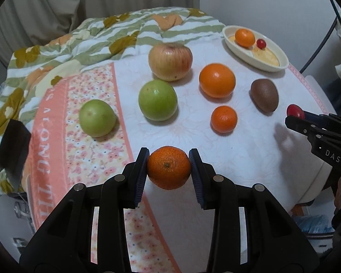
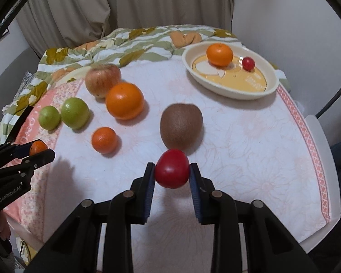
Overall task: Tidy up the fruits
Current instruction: 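Release the mandarin onto the plate with left tool while right tool carries tomato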
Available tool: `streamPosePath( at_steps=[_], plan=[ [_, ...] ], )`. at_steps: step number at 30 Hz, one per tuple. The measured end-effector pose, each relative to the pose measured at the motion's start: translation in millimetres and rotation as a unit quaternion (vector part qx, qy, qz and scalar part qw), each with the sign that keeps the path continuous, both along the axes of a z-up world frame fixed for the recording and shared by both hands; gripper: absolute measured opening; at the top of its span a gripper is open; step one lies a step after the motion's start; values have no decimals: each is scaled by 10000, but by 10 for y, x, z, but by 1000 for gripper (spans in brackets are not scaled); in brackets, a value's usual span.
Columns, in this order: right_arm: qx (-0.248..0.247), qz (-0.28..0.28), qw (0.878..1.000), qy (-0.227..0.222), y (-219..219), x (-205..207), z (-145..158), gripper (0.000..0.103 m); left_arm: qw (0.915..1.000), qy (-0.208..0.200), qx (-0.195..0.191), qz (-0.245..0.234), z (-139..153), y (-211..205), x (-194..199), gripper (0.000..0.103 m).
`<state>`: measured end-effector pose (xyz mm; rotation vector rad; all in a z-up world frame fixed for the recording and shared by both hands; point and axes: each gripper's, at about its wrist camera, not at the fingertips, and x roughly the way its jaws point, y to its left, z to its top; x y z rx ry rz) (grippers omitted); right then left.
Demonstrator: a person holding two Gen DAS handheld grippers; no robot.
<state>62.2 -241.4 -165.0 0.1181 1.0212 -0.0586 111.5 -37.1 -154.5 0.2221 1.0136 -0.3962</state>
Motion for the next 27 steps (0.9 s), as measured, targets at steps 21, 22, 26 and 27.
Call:
streamPosePath(
  at_steps=[21, 22, 26, 27],
  plan=[
    [67, 524, 9971, -544, -752, 104, 947, 27, 9963, -600, -262, 565, 1019, -756, 110, 43],
    [59, 580, 9968, -544, -825, 136, 964, 27, 9959, -620, -291, 590, 1045, -851, 144, 43],
    [8, 811, 9950, -583, -1137, 309, 1017, 27, 9951, -670, -339, 637, 1079, -1250, 308, 43],
    [8, 862, 9945, -599, -1236, 370, 1025, 27, 9950, -667, -358, 647, 1079, -1352, 354, 43]
  ],
)
